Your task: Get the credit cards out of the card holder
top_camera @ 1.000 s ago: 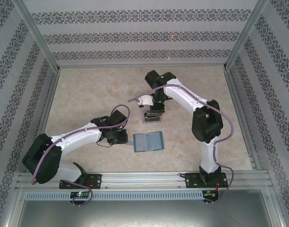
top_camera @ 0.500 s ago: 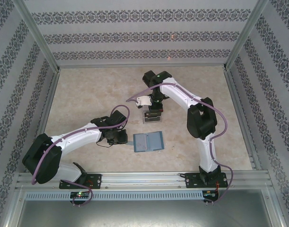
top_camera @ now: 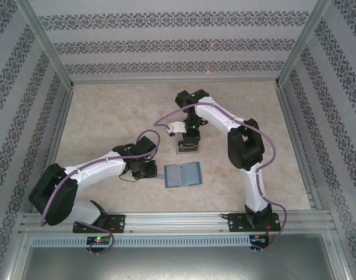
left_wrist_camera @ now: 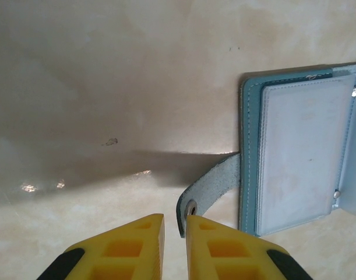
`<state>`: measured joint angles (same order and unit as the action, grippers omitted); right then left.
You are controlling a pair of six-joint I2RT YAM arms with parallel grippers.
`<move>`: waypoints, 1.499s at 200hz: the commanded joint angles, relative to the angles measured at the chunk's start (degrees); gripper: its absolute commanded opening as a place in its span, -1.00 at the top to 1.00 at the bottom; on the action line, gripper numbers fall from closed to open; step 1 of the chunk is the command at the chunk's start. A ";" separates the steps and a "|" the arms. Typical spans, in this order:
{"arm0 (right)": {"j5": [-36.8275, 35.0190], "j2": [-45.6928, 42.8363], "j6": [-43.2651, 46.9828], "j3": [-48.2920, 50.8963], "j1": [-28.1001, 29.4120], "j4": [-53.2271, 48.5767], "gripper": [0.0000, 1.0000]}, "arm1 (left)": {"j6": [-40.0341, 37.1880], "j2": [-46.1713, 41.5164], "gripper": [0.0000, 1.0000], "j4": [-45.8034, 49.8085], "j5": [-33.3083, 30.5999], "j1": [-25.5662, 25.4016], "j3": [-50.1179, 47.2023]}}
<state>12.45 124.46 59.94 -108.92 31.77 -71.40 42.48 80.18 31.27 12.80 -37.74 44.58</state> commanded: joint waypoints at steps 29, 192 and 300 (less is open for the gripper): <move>-1.35 -1.78 -1.77 -1.12 0.17 1.41 0.66 | -0.99 1.10 0.66 1.08 -0.64 0.91 1.14; -8.34 -28.96 -61.10 30.59 4.43 37.07 1.00 | -4.40 6.90 0.71 -0.25 4.51 0.99 8.87; -12.39 -46.86 -88.81 50.25 2.12 45.51 1.00 | -4.87 6.46 0.77 -1.69 4.00 1.96 8.52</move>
<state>1.67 82.83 -22.72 -62.61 35.55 -30.72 38.54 87.48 30.72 17.10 -36.45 52.49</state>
